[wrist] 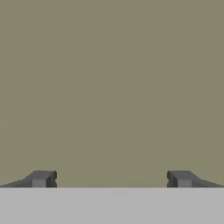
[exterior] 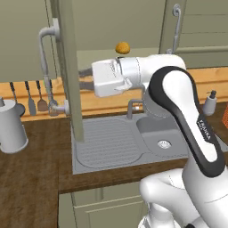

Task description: Open the cabinet, pick up the bread from the cabinet and place it in the basket. Then move the basket to the dining counter.

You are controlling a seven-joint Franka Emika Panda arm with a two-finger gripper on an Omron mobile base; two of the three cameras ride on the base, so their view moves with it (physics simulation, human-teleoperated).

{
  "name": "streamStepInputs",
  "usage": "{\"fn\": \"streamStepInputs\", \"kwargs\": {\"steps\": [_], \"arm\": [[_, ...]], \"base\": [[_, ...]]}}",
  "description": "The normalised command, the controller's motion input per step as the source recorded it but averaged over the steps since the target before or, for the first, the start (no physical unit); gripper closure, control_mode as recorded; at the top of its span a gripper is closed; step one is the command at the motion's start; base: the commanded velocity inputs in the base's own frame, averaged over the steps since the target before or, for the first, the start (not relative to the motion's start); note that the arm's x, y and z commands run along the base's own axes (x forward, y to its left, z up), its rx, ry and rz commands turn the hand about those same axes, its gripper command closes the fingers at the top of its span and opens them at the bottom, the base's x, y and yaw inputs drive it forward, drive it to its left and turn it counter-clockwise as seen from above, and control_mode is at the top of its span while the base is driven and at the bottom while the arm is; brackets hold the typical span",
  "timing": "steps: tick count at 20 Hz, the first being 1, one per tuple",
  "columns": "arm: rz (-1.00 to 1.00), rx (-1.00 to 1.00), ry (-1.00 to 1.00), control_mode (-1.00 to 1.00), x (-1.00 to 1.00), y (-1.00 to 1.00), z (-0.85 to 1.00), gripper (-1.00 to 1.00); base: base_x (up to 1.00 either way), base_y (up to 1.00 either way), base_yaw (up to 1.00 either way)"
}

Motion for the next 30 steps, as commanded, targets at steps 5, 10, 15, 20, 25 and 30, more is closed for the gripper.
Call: {"fn": "streamStepInputs", "kwargs": {"steps": [5, 10, 15, 20, 25, 30], "arm": [[0.0, -0.07, 0.0, -1.0, 0.08, 0.85, -0.11, -1.0], [0.0, -0.03, 0.0, -1.0, 0.0, 0.46, -0.05, -1.0], [0.01, 0.0, -0.01, -1.0, -0.06, 0.03, 0.0, -1.0], [-0.12, -0.02, 0.0, -1.0, -0.13, -0.47, 0.06, -1.0], [-0.37, -0.11, 0.02, -1.0, 0.0, -0.57, 0.02, -1.0], [-0.5, -0.15, 0.07, -1.0, 0.08, -0.34, 0.01, -1.0]], "base": [[0.0, 0.0, 0.0], [0.0, 0.0, 0.0], [0.0, 0.0, 0.0], [0.0, 0.0, 0.0], [0.0, 0.0, 0.0], [0.0, 0.0, 0.0]]}}
